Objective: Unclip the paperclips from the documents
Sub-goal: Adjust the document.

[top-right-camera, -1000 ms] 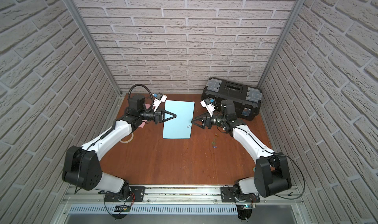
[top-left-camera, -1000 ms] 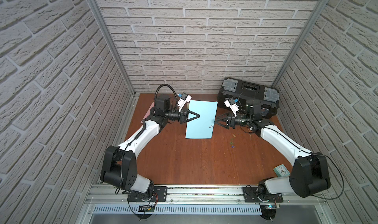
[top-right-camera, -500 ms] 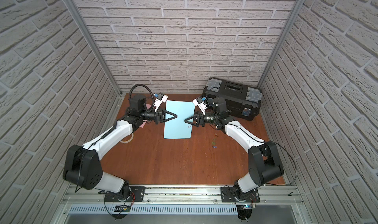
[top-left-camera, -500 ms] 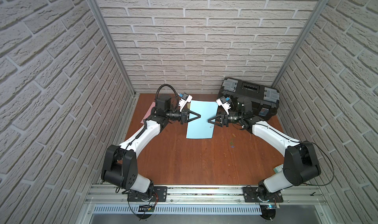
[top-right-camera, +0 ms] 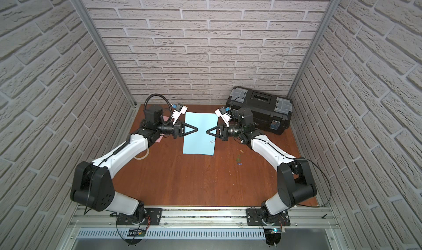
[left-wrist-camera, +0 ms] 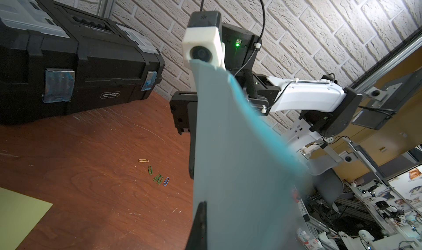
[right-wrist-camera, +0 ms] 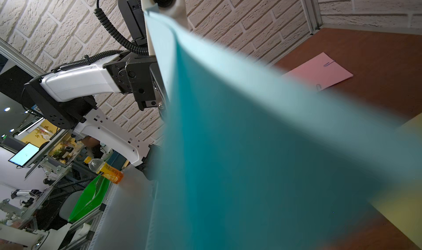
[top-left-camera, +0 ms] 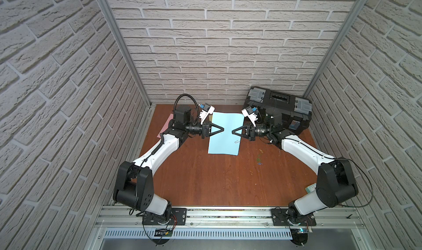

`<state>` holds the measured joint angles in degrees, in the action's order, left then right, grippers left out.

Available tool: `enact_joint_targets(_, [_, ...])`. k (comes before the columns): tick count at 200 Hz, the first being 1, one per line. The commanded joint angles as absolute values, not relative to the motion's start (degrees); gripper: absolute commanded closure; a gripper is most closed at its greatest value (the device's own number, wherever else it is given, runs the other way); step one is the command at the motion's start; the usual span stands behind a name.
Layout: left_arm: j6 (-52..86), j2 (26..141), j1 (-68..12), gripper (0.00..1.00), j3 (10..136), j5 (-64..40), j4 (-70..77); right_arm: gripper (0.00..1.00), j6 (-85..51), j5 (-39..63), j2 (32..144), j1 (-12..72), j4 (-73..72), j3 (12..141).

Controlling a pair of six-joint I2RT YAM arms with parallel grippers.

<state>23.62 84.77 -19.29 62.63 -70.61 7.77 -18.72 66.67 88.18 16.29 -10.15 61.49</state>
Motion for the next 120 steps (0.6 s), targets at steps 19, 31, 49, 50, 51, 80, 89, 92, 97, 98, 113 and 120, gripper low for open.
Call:
enact_joint_targets(19, [22.17, 82.78, -18.64, 1.0, 61.88, -70.23, 8.89, 0.97, -22.34, 66.25, 87.1, 16.54, -17.13, 61.43])
enact_joint_targets(31, [22.04, 82.44, -18.6, 0.94, 61.66, -69.86, 8.06, 0.97, -22.85, 65.97, 86.85, 16.52, -17.81, 61.52])
enact_joint_targets(49, [22.06, 81.59, -18.48, 0.79, 60.82, -69.39, 7.56, 0.97, -22.99, 65.64, 86.44, 16.58, -17.84, 61.92])
enact_joint_targets(50, [22.02, 81.53, -18.47, 0.78, 60.77, -69.33, 7.56, 0.97, -23.01, 65.6, 86.42, 16.55, -17.84, 61.94])
enact_joint_targets(51, [21.99, 81.5, -18.46, 0.77, 60.71, -69.29, 7.56, 0.97, -23.02, 65.59, 86.41, 16.54, -17.84, 61.95])
enact_joint_targets(80, [22.35, 79.83, -18.45, 0.69, 58.88, -68.72, 7.47, 0.97, -22.79, 65.43, 85.88, 16.39, -17.03, 62.72])
enact_joint_targets(89, [22.58, 79.42, -18.45, 0.69, 58.33, -68.74, 7.47, 0.97, -22.35, 65.24, 85.63, 16.39, -16.41, 63.0])
enact_joint_targets(92, [22.72, 79.26, -18.46, 0.69, 58.1, -68.81, 7.58, 0.97, -22.25, 65.22, 85.61, 16.41, -16.27, 63.03])
enact_joint_targets(97, [22.86, 79.11, -18.45, 0.69, 57.85, -68.88, 7.63, 0.97, -22.17, 65.21, 85.48, 16.38, -16.03, 63.19])
enact_joint_targets(98, [22.9, 79.06, -18.41, 0.69, 57.75, -68.89, 7.68, 0.97, -22.11, 65.21, 85.45, 16.36, -16.01, 63.23])
enact_joint_targets(113, [23.18, 78.77, -18.48, 0.71, 56.88, -69.25, 7.75, 0.97, -21.97, 65.25, 85.34, 16.41, -15.6, 63.61])
enact_joint_targets(120, [23.29, 78.6, -18.46, 0.73, 56.55, -69.33, 7.67, 0.97, -21.89, 65.35, 85.31, 16.4, -15.44, 63.75])
